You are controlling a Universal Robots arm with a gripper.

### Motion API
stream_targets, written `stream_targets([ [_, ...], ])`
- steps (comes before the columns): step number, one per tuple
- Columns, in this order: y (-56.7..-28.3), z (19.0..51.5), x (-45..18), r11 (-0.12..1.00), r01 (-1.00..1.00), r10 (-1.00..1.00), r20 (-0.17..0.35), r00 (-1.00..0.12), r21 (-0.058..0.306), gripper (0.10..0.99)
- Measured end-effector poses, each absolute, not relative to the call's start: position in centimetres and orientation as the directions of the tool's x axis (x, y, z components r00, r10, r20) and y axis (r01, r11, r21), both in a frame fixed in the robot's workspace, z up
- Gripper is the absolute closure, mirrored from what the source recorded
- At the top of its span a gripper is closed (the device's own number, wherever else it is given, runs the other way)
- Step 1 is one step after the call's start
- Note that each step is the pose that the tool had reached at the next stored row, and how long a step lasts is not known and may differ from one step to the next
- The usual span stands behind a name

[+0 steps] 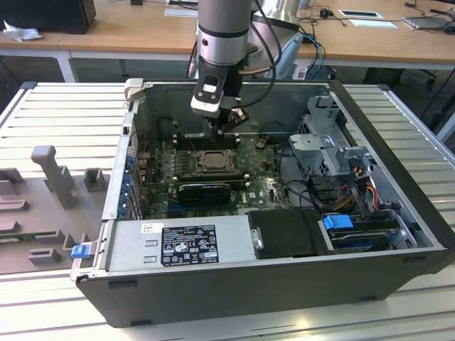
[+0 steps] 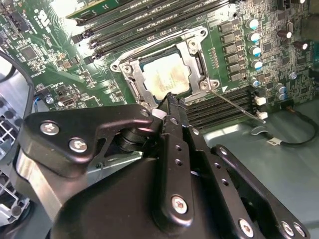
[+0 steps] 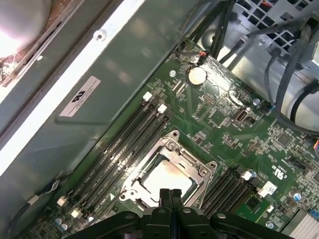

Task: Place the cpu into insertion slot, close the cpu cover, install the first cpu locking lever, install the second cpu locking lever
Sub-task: 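Install the first cpu locking lever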

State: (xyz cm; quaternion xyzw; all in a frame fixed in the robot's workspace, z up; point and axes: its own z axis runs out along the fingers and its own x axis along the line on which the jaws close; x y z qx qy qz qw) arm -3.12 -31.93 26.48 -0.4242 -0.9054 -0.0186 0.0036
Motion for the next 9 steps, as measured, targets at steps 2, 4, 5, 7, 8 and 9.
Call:
stream_targets([
  [2,-31.94,26.48,-3.12,0.652,0.758,0.758,0.022,-0.652,0.031,0.980],
  [4,-31.94,26.48,-3.12,0.661,0.750,0.750,0.022,-0.662,0.031,0.980],
  [5,-31.94,26.48,-3.12,0.665,0.746,0.746,0.022,-0.665,0.031,0.980],
  [7,-31.94,26.48,-3.12,0.675,0.737,0.737,0.022,-0.675,0.031,0.980],
  [8,-31.94,26.48,-3.12,0.683,0.729,0.729,0.022,-0.684,0.031,0.980],
  [9,-31.93,26.48,-3.12,0.687,0.726,0.726,0.022,-0.687,0.031,0.980],
])
